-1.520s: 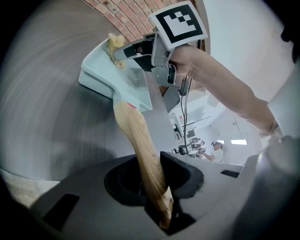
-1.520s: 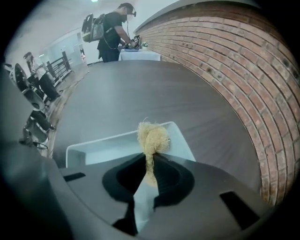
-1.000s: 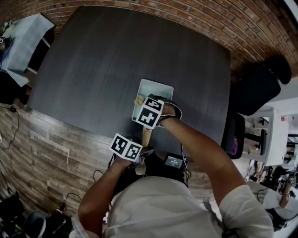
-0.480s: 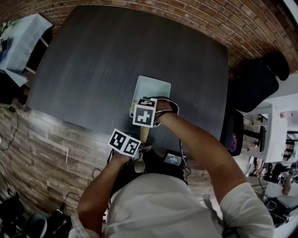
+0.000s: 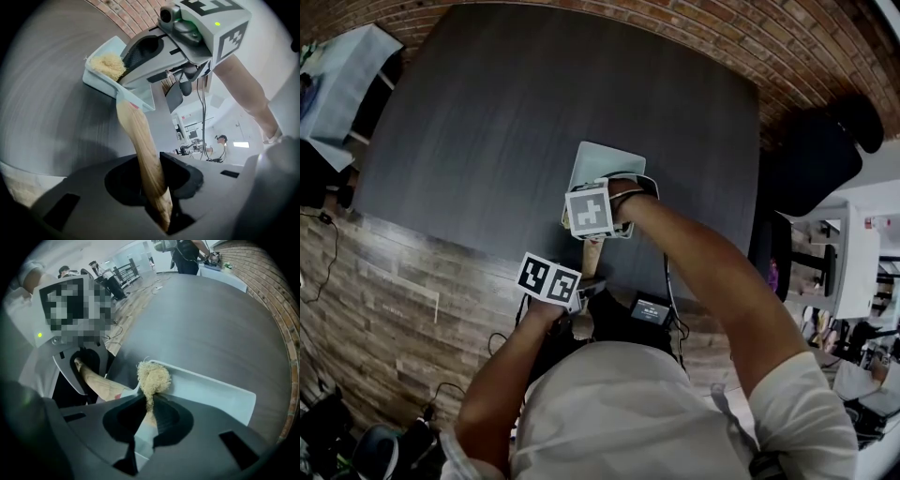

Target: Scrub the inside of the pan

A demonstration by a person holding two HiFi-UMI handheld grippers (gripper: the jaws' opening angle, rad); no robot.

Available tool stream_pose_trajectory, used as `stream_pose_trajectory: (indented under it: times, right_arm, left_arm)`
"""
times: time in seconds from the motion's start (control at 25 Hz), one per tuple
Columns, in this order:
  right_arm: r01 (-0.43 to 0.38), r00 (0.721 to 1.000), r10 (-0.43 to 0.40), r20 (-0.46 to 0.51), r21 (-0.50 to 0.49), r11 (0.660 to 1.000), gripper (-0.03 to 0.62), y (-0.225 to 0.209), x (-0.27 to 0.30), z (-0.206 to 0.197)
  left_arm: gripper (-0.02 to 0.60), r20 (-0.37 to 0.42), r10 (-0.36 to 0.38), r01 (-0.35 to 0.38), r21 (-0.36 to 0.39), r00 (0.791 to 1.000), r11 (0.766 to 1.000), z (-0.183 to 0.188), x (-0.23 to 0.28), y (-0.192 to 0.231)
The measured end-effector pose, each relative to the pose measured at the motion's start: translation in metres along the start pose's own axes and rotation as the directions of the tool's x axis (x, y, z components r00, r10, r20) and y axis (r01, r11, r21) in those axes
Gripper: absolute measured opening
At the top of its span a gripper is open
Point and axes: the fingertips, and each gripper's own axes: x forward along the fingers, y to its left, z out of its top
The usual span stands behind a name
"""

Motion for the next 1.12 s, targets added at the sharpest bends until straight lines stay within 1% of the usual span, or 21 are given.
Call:
stream_pose_trajectory:
  times: [0.28,0.52,0.64,0.76,0.84,0.96,1.12]
  right_arm:
    - [-0.098,0.995,0.099,-0.019,0.051,0.994,0.043,0.013,0.003,-0.022]
    - [-0.151,0.988,0.154,-0.013,0.131,0.980,0.043,0.024,0.004,-0.046]
    - [-0.169,0.986,0.167,0.029,0.187,0.968,0.043,0.027,0.003,-0.050]
    - [-0.176,0.984,0.166,0.062,0.235,0.956,0.043,0.028,0.001,-0.051]
    - [-0.165,0.986,0.154,0.064,0.246,0.955,0.044,0.026,-0.001,-0.052]
    - [-0.129,0.991,0.118,0.056,0.249,0.960,0.044,0.019,-0.005,-0.055]
    - [-0.063,0.998,0.053,0.046,0.281,0.958,0.043,0.003,-0.012,-0.065]
  left_arm:
    - [0.084,0.102,0.003,0.008,-0.109,0.995,0.994,0.003,-0.001,0.003]
    - [0.078,0.149,0.020,0.003,-0.153,0.989,0.988,0.005,-0.003,0.006]
    - [0.077,0.171,0.033,-0.003,-0.170,0.985,0.985,0.006,-0.004,0.007]
    - [0.077,0.187,0.046,-0.011,-0.181,0.981,0.983,0.005,-0.005,0.008]
    - [0.077,0.197,0.053,-0.017,-0.184,0.979,0.983,0.006,-0.006,0.008]
    - [0.077,0.207,0.061,-0.022,-0.186,0.976,0.982,0.007,-0.006,0.009]
    - [0.077,0.215,0.067,-0.026,-0.192,0.974,0.981,0.007,-0.006,0.008]
